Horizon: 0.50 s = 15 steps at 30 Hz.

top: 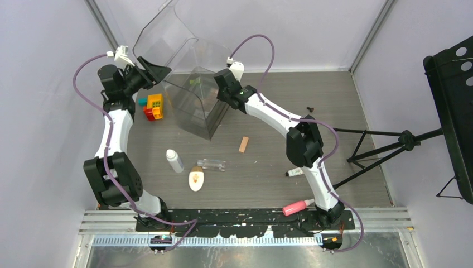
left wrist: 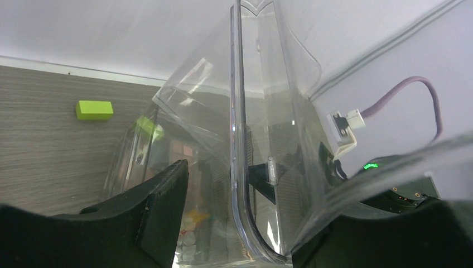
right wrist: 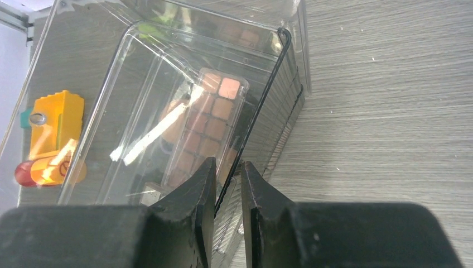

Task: Organize the makeup
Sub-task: Move the storage box to the center of the board.

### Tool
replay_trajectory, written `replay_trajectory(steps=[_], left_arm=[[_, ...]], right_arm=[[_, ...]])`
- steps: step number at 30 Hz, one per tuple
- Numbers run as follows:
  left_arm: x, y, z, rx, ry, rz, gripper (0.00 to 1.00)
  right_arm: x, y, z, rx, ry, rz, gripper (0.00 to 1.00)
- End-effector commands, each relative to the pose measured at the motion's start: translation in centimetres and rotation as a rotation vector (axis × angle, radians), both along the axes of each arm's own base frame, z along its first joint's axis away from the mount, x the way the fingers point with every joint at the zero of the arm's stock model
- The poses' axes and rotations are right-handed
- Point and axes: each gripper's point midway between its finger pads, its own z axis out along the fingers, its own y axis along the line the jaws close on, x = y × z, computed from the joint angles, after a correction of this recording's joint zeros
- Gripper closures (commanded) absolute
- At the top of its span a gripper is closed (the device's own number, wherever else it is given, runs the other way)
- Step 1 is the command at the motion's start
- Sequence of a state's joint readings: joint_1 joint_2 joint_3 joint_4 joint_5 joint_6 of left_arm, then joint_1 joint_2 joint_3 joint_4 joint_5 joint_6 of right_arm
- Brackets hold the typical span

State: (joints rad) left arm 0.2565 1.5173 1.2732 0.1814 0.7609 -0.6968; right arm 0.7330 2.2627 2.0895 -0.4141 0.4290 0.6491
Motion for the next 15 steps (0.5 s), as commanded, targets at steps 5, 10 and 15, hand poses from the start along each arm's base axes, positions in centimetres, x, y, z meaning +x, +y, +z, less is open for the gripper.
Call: replay_trajectory(steps=[5, 10, 15], left_arm=[[0.0, 1.4, -0.2, 0.053, 0.002, 0.062, 0.39], [0.0, 1.3, -0.3, 0.057, 0.005, 0.060, 0.39], [0.1, 1.2, -0.3, 0.058, 0.007, 0.058, 0.39]], right_arm=[[-0.6, -7.8, 2.1, -0.207, -0.002, -0.129, 0.96], [-0.9, -9.0, 2.2, -0.241, 0.016, -0.147, 0.93], [-1.1, -9.9, 2.8, -0.261, 0.023, -0.168, 0.77]])
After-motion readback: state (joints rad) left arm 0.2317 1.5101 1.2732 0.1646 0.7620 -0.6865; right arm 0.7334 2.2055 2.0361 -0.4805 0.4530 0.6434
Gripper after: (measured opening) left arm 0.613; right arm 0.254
